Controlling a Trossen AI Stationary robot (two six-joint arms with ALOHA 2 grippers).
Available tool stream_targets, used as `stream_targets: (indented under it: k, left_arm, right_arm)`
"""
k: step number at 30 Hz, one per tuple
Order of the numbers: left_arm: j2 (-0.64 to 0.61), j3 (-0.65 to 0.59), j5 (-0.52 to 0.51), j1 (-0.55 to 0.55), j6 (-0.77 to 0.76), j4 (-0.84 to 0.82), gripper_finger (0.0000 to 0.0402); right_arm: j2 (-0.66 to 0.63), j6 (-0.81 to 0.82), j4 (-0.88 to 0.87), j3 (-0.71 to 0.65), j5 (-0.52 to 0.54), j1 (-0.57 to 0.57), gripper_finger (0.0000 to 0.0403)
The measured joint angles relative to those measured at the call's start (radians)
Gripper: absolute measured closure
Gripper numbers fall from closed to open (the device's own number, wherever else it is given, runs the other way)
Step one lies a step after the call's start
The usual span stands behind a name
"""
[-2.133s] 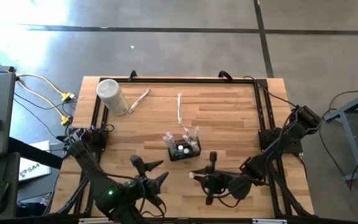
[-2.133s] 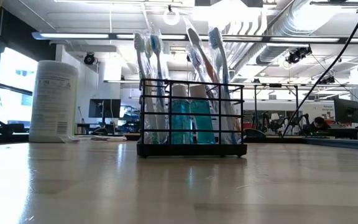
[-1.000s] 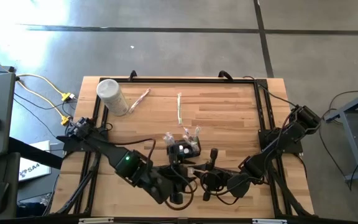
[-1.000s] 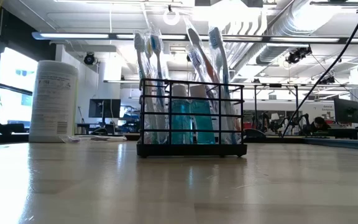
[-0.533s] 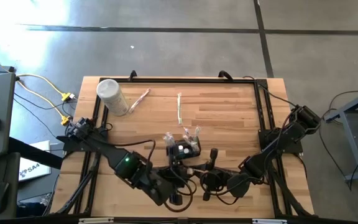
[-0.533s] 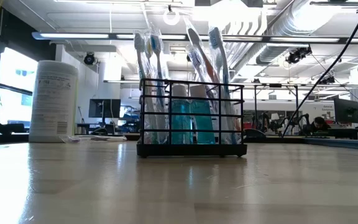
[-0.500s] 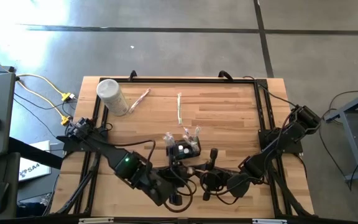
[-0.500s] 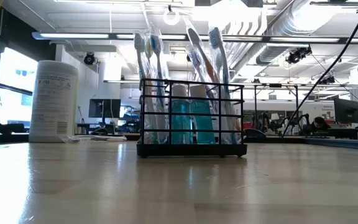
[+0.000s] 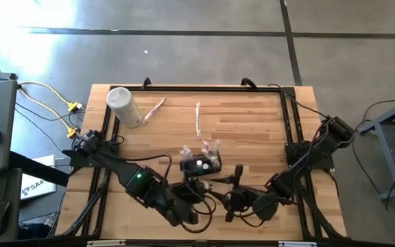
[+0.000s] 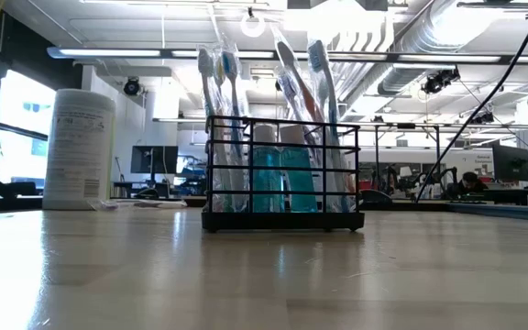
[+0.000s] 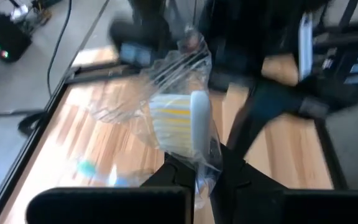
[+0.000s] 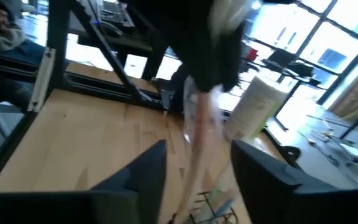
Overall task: Pick & Place toothbrushing station
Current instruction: Put the orange toothbrush into the black wire organizer
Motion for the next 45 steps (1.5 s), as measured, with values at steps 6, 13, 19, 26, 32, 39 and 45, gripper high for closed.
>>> stream_targets:
  k: [6, 13, 19, 26, 32, 39, 45]
  left_arm:
    - [-0.043, 0.0, -0.061, -0.064, -0.101, -0.147, 0.0391]
    - [-0.107, 0.001, -0.228, -0.148, -0.367, -0.438, 0.0391]
    - [-0.142, 0.0, -0.354, -0.247, -0.649, -0.703, 0.0391]
    - [-0.185, -0.103, -0.28, -0.217, -0.588, -0.699, 0.0391]
    - [-0.347, -0.321, -0.225, -0.128, -0.616, -0.689, 0.0391]
    - [-0.66, -0.728, -0.077, -0.015, -0.309, -0.056, 0.0391]
    - [-0.829, -1.088, 0.185, 0.056, -0.079, 0.52, 0.0391]
  right_arm:
    - [-0.02, 0.0, -0.072, 0.0, 0.14, 0.05, 0.0155]
    - [-0.045, 0.056, -0.132, 0.0, 0.173, 0.112, 0.0134]
    - [-0.045, 0.061, -0.174, 0.0, 0.262, 0.161, 0.0133]
    - [-0.045, 0.106, -0.176, 0.0, 0.278, 0.163, 0.0133]
    - [-0.045, 0.155, -0.223, 0.0, 0.275, 0.143, 0.0133]
    - [-0.045, 0.196, -0.27, 0.0, 0.244, 0.123, 0.0133]
    - [-0.044, 0.219, -0.3, 0.0, 0.241, 0.1, 0.0133]
